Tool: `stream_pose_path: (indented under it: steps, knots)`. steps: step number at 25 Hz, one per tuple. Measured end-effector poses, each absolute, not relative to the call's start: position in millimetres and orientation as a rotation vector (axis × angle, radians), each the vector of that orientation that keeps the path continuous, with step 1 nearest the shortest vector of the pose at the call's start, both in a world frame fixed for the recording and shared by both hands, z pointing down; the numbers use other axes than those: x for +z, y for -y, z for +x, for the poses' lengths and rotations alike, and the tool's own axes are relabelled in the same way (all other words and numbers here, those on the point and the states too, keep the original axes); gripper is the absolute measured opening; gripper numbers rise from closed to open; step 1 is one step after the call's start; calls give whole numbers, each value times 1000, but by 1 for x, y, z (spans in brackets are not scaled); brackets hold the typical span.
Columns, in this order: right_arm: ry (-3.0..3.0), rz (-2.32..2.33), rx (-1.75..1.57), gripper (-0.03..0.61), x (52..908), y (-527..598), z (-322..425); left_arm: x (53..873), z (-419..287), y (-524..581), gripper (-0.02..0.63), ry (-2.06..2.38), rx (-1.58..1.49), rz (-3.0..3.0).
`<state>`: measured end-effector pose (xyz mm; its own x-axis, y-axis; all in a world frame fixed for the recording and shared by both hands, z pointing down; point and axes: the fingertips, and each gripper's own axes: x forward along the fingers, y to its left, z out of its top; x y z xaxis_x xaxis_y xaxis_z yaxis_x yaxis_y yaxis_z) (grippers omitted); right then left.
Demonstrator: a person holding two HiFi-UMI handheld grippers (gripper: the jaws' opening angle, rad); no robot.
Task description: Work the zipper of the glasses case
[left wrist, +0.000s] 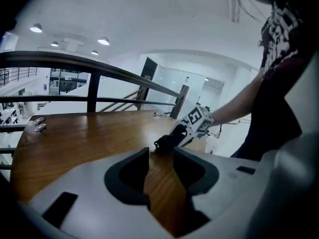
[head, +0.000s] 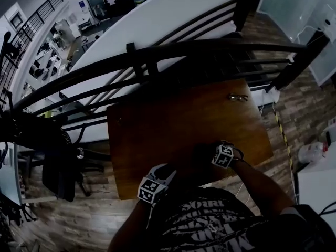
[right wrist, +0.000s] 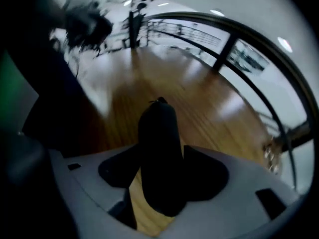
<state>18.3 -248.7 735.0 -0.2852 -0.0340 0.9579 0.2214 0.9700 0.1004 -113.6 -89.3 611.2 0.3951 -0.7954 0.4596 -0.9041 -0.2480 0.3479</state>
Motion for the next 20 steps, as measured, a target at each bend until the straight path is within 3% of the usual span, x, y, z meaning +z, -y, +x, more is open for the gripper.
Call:
stream_pose_path:
  steps: [3,6,9,12,20]
  knots:
    - [2117,-67,241,261,686,236,-18,594,-122,93,157,1451,151,2109]
    - [2445,-191,533,261,584,198,-61,548,-128,109,197,1411,-73,2146]
    - [2627,-362,579,261,493,162,-76,470,-127,129,259,1328,-350,2262]
    - [2728,-458,551,261,423,139,-83,389,-113,134,276,1160,-534,2454]
    - [2792,-604,499,261,331,91,-93,279,-62,117,296,770,-566,2787]
